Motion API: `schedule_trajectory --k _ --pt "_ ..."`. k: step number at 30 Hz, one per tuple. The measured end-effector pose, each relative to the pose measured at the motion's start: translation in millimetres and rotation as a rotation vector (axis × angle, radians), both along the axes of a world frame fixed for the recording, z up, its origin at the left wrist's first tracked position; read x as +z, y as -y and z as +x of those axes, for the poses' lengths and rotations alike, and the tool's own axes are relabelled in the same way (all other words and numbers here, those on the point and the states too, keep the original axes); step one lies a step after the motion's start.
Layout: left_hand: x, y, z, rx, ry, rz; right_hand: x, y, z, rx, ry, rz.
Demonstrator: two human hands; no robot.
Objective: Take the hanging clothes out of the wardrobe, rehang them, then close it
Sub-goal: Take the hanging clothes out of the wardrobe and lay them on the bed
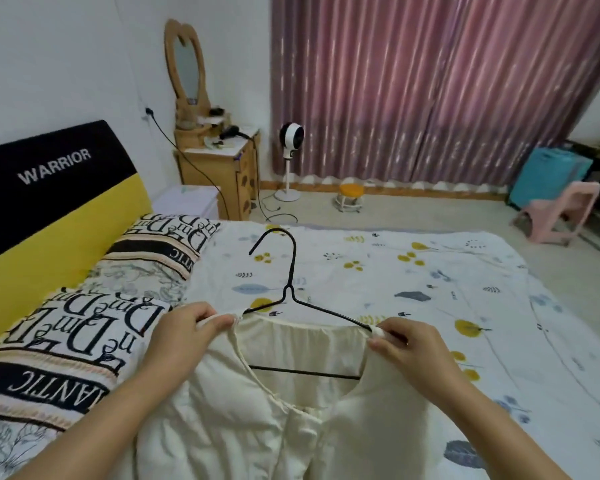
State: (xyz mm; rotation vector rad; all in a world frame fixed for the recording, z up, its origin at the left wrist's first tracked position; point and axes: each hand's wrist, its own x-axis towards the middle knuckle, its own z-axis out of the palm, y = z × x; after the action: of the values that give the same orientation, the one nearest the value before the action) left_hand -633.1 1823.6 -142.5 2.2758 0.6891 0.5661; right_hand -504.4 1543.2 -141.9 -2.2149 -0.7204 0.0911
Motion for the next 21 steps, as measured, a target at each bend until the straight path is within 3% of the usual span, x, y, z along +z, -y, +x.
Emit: schedule_trajectory --k 9,17,21 --pt "-75.9 -53.2 103.9 -0.004 -0.112 0.006 -76.9 -64.4 101.9 -0.116 -0.052 -0.105" --pt "-191.3 -103.5 192.3 -0.156 -0.338 -0.082 -202.7 -121.1 197.3 -0.191 -0.069 -0.204" --pt "-255.0 -123.8 222.4 -0.089 -0.358 -0.044 -269.7 -145.0 228.7 -0.177 -0.035 -0.219"
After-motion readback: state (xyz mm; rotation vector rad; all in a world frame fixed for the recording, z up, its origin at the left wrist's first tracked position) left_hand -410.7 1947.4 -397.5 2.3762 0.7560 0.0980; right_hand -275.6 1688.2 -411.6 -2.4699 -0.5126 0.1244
